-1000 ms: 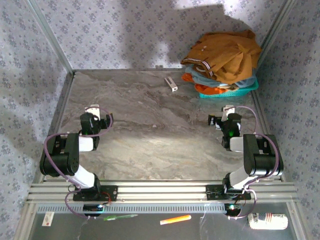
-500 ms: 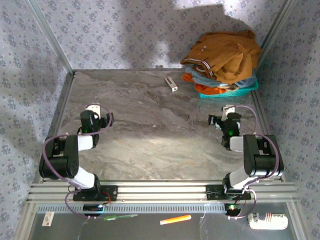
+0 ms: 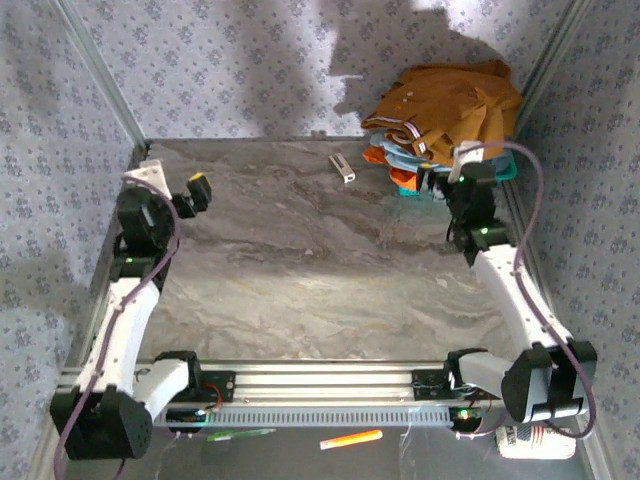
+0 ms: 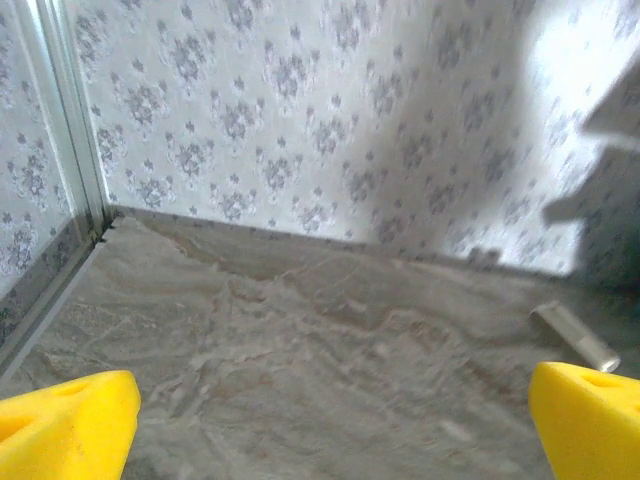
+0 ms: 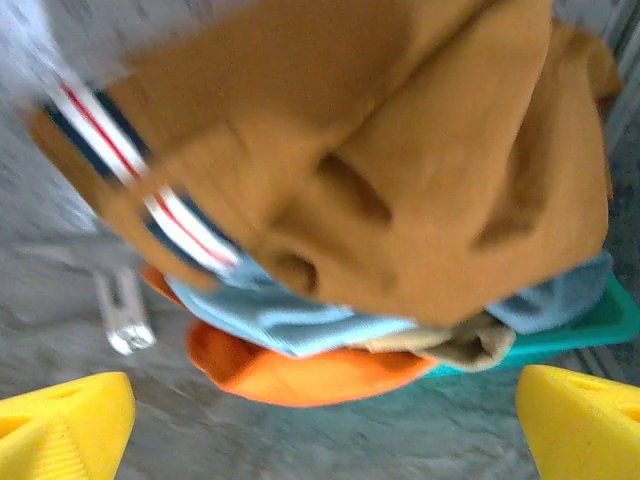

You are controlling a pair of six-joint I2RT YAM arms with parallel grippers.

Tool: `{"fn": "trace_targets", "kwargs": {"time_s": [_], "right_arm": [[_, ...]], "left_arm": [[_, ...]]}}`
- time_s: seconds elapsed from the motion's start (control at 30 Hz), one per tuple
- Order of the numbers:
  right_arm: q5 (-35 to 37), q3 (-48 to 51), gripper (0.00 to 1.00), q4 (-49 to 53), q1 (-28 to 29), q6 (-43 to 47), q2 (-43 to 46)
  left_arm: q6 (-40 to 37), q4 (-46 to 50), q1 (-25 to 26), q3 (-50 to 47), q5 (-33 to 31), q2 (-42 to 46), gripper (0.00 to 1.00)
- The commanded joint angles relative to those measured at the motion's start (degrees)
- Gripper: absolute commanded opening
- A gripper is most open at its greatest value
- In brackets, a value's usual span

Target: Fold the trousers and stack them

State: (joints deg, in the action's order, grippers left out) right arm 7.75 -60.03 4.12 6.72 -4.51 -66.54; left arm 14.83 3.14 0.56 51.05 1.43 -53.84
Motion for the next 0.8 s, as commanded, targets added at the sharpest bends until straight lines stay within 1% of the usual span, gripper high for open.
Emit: {"fn": "trace_targets", "kwargs": {"time_s": [0.0, 0.07, 0.1, 0.13, 0.17, 0.2, 0.23, 0.3, 0.37, 0.43, 0.5, 0.63, 0.77], "right_arm": [[-10.37, -4.60, 1.00, 16.51, -3.69, -12.64, 1.51], [-10.57, -3.78, 1.00, 19.25, -7.60, -26.99, 1.44], [-15.27, -3.04, 1.00, 19.14, -10.48, -30.20, 0.66], [-21.03, -2.50, 0.95, 17.13, -13.13, -30.21, -0.42], [-23.35, -2.74, 0.87, 16.95, -14.33, -30.58, -1.42], [-23.70, -3.84, 0.83, 17.95, -14.61, -30.69, -2.58], [-23.02, -5.29, 0.82, 19.06, -14.27, -29.76, -3.69], [-19.35, -10.45, 0.84, 22.55, -12.37, -27.10, -6.20], [-16.30, -16.11, 0.88, 24.67, -10.18, -24.40, -9.28], [-12.89, -21.26, 0.93, 25.47, -8.40, -23.27, -12.20], [-11.32, -26.08, 1.00, 25.86, -7.32, -22.64, -15.66], [-11.98, -35.27, 1.00, 26.50, -6.72, -24.82, -22.98], [-11.18, -42.22, 1.00, 27.44, -7.48, -29.44, -29.81]], "left_arm": [[12.70, 19.32, 0.34, 6.70, -0.96, 5.09, 1.00], [22.39, 22.77, 0.32, 5.92, -4.04, 9.17, 1.00], [27.68, 23.29, 0.24, 3.56, -5.09, 12.12, 1.00], [31.47, 22.96, -0.05, 0.45, -5.09, 15.40, 1.00], [32.47, 21.39, -0.32, -2.23, -4.30, 18.23, 1.00], [33.04, 20.17, -0.49, -5.36, -3.76, 21.36, 1.00], [33.88, 19.94, -0.47, -7.78, -3.70, 24.10, 1.00], [34.54, 21.72, -0.49, -10.62, -3.70, 27.47, 1.00], [35.60, 23.31, -0.54, -12.91, -1.88, 29.50, 1.00], [36.22, 24.25, -0.51, -14.56, 1.18, 29.94, 1.00], [36.05, 24.89, -0.47, -15.61, 4.68, 29.49, 1.00], [34.80, 27.82, -0.46, -14.82, 8.00, 28.14, 1.00], [33.70, 28.71, -0.38, -13.80, 8.83, 28.09, 1.00]]}}
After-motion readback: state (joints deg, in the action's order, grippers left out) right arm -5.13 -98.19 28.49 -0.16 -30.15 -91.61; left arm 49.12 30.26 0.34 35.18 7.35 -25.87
